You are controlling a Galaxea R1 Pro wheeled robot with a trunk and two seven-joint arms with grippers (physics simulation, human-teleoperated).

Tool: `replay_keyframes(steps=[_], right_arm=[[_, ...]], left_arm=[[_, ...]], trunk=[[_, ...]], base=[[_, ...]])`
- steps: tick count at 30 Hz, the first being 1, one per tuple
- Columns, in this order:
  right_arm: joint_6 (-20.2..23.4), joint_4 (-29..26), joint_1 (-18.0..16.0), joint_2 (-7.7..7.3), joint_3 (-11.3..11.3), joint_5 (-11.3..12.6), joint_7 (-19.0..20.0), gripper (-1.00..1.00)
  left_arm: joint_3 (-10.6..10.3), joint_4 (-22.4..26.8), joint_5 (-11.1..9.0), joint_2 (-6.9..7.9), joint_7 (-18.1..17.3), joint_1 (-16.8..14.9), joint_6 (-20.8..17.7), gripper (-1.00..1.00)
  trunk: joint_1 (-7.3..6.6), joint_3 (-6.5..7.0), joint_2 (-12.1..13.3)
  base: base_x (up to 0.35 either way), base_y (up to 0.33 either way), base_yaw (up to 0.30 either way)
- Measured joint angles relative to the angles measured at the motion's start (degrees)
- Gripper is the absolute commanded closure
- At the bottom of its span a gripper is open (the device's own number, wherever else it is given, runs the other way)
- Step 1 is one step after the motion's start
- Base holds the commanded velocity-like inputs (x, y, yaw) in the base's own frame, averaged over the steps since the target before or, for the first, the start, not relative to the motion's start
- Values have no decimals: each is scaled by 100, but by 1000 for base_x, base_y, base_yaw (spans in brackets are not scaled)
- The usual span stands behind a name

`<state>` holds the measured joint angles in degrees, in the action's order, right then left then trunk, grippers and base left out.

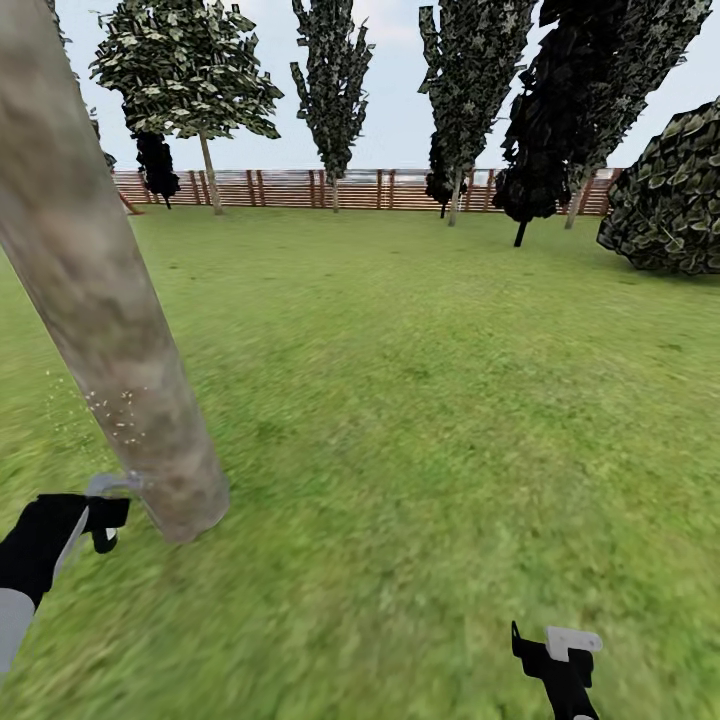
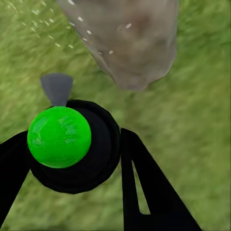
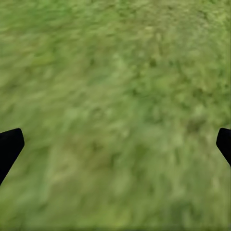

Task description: In the garden, pick up the pesticide atomizer on the floor and spray pesticide onto both trees until each tree trunk is fully covered.

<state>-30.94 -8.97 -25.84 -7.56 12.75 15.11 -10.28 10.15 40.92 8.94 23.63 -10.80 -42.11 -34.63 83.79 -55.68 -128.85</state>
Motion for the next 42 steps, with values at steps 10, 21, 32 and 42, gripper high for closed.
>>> replay_keyframes(steps=[10, 21, 32, 42], right_arm=[[0, 0, 0, 7, 0, 0, 0, -100], [0, 0, 0, 17, -1, 0, 0, -100], [0, 0, 0, 17, 0, 0, 0, -100], [0, 0, 0, 26, -1, 0, 0, -100]], left_arm=[[-5, -960, -71, -284, -2, 2, 1059, 100], [30, -399, -504, -290, 26, 75, 1040, 100], [65, -893, -517, -227, 386, 124, 1064, 100], [66, -893, -575, -326, 495, 125, 1067, 100]], trunk=[[0, 0, 0], [1, -1, 1], [0, 0, 0], [0, 0, 0]], base=[[0, 0, 0], [61, -45, 0], [-66, -238, 41], [120, -220, 248]])
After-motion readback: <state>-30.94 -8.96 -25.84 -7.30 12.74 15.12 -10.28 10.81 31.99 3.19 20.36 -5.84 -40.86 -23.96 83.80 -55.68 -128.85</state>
